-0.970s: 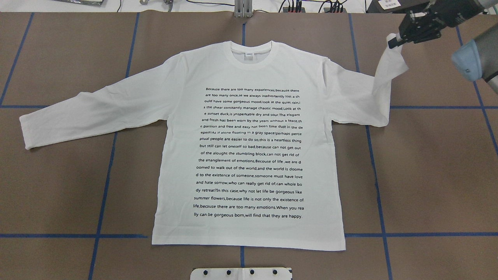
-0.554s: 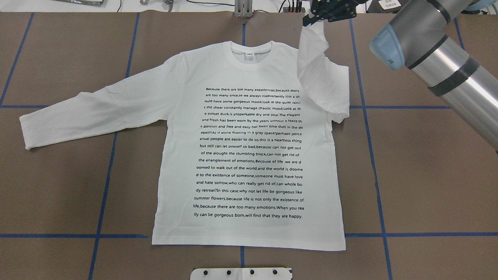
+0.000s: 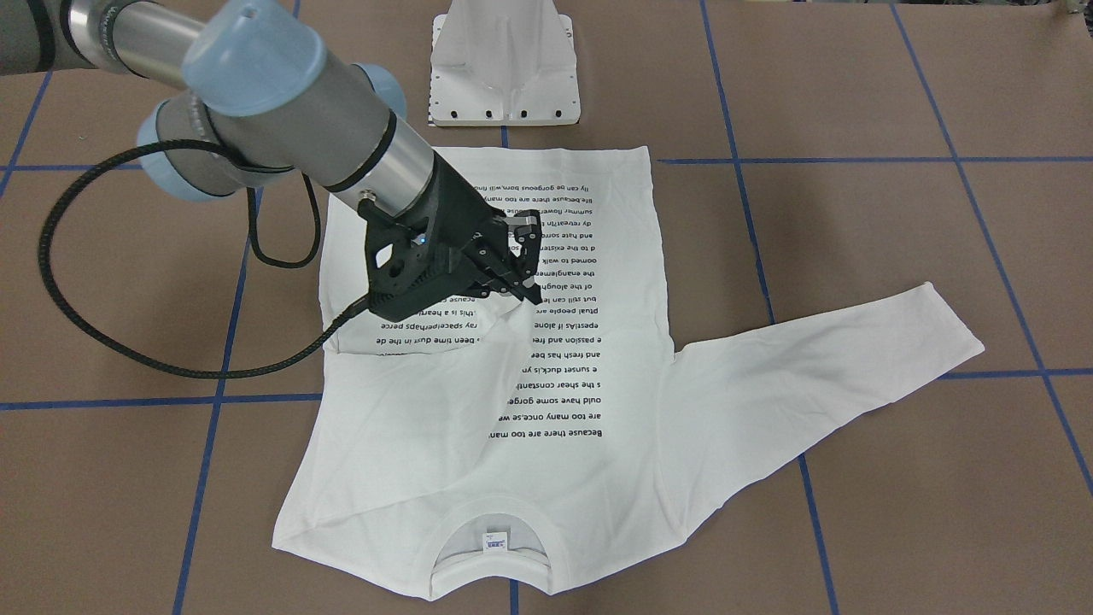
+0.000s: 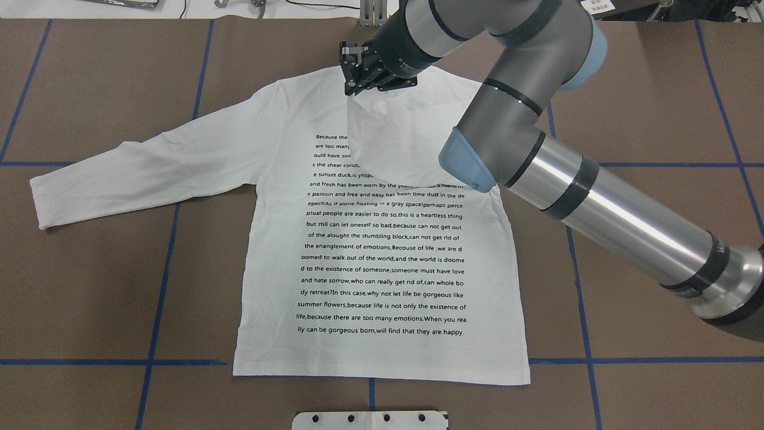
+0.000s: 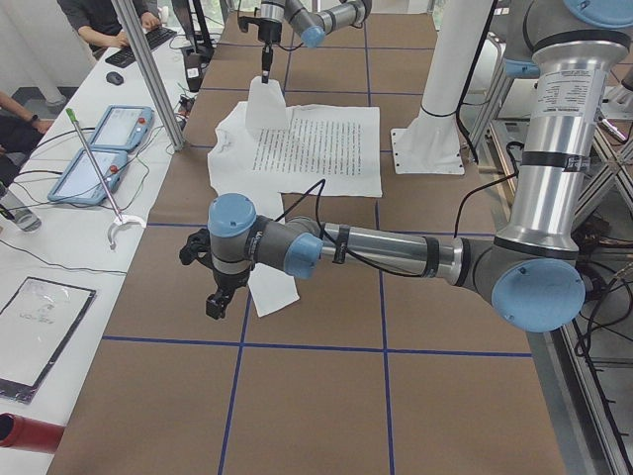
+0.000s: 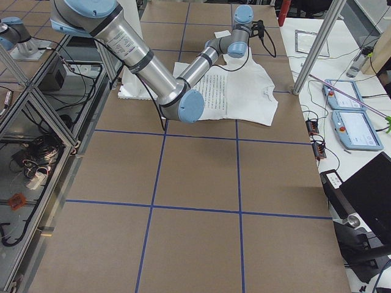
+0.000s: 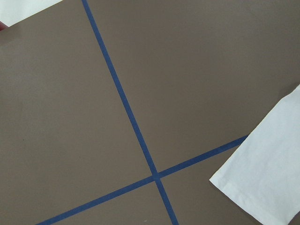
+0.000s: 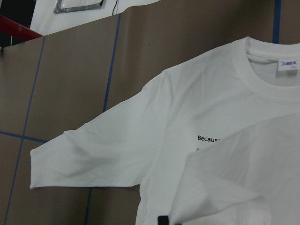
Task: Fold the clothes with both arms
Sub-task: 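Carry the sleeve across the shirt body toward the left gripper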
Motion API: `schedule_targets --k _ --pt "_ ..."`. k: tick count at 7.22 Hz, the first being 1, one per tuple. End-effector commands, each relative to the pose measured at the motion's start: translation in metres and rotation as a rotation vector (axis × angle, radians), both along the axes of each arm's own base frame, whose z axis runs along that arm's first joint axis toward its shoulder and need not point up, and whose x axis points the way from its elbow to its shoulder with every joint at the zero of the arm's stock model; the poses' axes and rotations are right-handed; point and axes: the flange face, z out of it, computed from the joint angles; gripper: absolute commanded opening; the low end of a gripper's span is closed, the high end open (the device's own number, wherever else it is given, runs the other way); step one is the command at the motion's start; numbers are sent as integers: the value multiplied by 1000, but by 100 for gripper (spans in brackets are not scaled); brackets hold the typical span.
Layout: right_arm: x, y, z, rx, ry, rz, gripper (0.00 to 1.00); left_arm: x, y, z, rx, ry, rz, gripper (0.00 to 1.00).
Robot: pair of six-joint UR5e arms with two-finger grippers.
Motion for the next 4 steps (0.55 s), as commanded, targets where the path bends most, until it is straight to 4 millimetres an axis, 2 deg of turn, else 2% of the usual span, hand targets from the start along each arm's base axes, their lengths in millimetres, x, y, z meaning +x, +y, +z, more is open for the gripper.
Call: schedule_targets --k 1,2,3,4 --pt "-89 -19 5 -5 116 0 0 0 1 1 0 0 1 100" --pt "-131 -32 -5 -6 177 -3 0 -1 1 0 1 -1 0 100" --pt "-184 -8 -25 36 216 -30 0 0 -3 -3 5 0 0 100" --pt "-226 35 -34 91 240 11 45 0 -4 -5 6 0 -1 100"
